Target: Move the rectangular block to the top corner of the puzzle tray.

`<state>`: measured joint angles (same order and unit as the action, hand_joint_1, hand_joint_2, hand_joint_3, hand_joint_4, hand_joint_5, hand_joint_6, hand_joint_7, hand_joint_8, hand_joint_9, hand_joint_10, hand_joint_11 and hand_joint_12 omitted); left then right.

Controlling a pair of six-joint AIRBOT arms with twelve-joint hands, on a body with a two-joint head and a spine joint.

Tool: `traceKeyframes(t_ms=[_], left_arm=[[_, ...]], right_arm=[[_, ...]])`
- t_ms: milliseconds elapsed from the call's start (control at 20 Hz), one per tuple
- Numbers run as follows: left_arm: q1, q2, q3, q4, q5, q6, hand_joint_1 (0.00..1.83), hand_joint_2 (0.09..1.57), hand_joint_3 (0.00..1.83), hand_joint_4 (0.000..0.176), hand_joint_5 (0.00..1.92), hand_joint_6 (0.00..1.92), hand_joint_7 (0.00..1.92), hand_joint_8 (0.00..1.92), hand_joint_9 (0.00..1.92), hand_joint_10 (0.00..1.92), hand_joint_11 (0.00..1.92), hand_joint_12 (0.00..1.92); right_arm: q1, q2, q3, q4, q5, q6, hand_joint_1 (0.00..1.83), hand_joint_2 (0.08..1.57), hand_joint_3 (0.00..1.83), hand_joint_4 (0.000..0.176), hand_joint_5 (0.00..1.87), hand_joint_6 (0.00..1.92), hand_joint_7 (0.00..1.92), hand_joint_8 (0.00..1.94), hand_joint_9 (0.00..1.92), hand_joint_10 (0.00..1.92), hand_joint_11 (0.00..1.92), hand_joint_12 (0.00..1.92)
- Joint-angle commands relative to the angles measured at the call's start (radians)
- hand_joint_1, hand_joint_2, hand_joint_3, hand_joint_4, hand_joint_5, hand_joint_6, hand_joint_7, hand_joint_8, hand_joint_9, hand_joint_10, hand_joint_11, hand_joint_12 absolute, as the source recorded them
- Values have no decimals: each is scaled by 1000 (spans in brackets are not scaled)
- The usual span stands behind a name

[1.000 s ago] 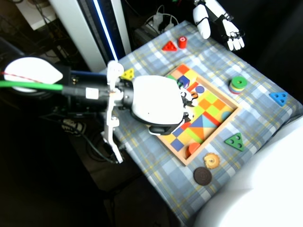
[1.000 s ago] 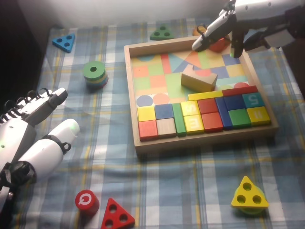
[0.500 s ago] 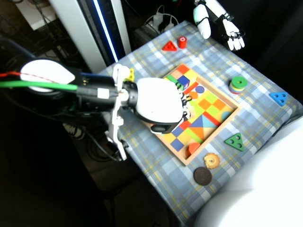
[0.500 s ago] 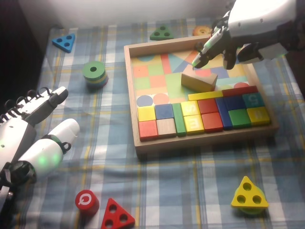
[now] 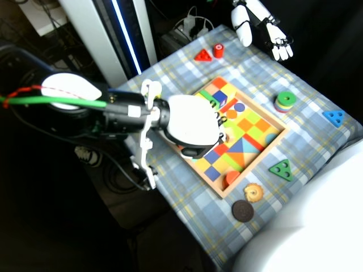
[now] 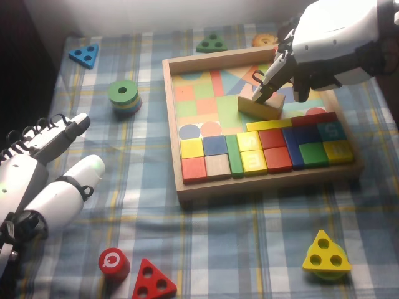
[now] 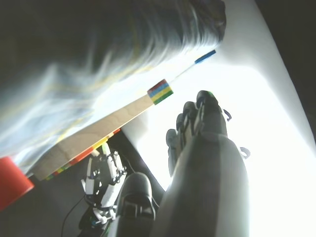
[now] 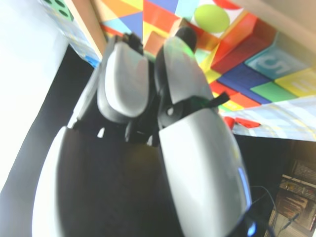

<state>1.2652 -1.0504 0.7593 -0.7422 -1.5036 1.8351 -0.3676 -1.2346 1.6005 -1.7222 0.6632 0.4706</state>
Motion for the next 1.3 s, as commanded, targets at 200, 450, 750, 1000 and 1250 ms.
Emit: traceKeyframes(t_ms=[200,450,750,1000,1250], left_arm=[[-8,7,2,47,-105,-4,101,1398,1,68,314,0,234,2,167,3,0,146],[-9,7,2,48,-95,-4,115,1406,1,47,318,1,228,1,159,2,0,188],[-9,7,1,48,-92,-4,98,1399,0,43,314,1,227,1,156,1,0,180],[-9,6,0,49,-85,-5,93,1403,1,32,325,1,229,0,164,0,0,185],[-10,6,0,49,-82,-5,104,1402,0,31,327,0,231,1,167,2,0,243]], right_arm=[[0,3,2,-16,-43,-8,1500,1238,12,35,633,0,1248,1941,1463,1921,1516,1921],[0,7,23,-35,-84,-6,1464,1233,3,0,609,4,1373,1941,1552,1921,1589,1921],[0,7,57,-46,-110,7,1506,1229,1,0,546,0,1317,1941,1504,1921,1550,1921],[0,7,92,-46,-134,7,1466,1226,2,32,531,8,1145,1941,1392,1921,1457,1921],[13,7,120,-61,-154,7,1565,1214,0,0,524,4,1084,1941,1347,1921,1437,1921]])
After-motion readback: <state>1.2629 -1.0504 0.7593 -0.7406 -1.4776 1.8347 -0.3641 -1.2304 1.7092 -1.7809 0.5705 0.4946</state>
